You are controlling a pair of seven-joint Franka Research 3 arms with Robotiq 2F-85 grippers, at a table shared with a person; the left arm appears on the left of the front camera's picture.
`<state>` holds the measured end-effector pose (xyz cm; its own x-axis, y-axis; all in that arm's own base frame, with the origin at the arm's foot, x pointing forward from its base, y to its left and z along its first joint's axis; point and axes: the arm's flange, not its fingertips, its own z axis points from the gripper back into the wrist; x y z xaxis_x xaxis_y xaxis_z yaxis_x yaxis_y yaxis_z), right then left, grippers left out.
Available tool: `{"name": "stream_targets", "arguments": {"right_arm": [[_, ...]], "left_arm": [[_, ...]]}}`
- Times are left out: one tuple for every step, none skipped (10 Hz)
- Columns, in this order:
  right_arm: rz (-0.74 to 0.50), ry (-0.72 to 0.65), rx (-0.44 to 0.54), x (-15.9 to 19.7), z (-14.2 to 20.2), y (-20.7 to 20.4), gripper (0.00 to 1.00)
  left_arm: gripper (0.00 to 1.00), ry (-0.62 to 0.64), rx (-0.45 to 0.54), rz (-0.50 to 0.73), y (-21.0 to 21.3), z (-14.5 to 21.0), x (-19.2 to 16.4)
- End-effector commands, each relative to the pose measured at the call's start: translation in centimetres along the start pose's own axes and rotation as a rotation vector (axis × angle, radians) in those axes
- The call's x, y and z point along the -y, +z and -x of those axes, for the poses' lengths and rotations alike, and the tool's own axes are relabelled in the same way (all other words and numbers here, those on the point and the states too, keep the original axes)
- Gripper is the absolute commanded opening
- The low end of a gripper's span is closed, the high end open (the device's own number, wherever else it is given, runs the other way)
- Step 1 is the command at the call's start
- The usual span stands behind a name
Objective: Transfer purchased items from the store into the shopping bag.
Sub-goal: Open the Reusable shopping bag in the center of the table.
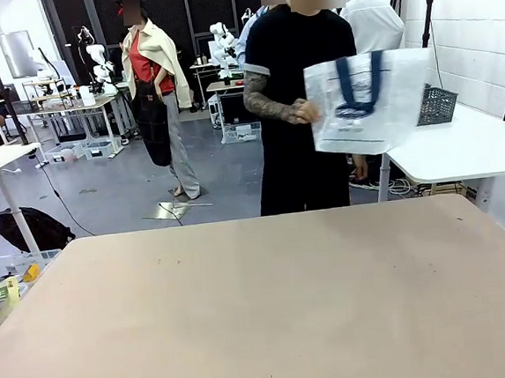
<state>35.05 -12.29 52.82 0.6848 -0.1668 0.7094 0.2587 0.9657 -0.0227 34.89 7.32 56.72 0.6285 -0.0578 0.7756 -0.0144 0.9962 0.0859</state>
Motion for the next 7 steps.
{"name": "stream_targets", "arguments": {"right_arm": [[0.014, 0.004, -0.013, -0.11, 0.18, -0.16, 1.0], [0.014, 0.004, -0.013, -0.11, 0.18, -0.16, 1.0], [0.014, 0.004, -0.013, -0.11, 0.18, -0.16, 1.0], [0.014, 0.004, -0.013, -0.11, 0.18, -0.16, 1.0], [0.014, 0.004, -0.013, -0.11, 0.18, -0.16, 1.0], [0.014, 0.004, -0.013, -0.11, 0.18, -0.16, 1.0], [0.014, 0.004, -0.013, -0.11, 0.18, -0.16, 1.0]], "left_arm": [[1.0, -0.004, -0.003, -0.011, 0.11, 0.07, -0.24], [1.0, -0.004, -0.003, -0.011, 0.11, 0.07, -0.24], [1.0, -0.004, -0.003, -0.011, 0.11, 0.07, -0.24], [1.0, -0.004, -0.003, -0.011, 0.11, 0.07, -0.24], [1.0, -0.004, -0.003, -0.011, 0.11, 0.07, -0.24], [1.0, -0.004, -0.003, -0.011, 0.11, 0.07, -0.24], [1.0, -0.004, -0.003, -0.011, 0.11, 0.07, -0.24]]}}
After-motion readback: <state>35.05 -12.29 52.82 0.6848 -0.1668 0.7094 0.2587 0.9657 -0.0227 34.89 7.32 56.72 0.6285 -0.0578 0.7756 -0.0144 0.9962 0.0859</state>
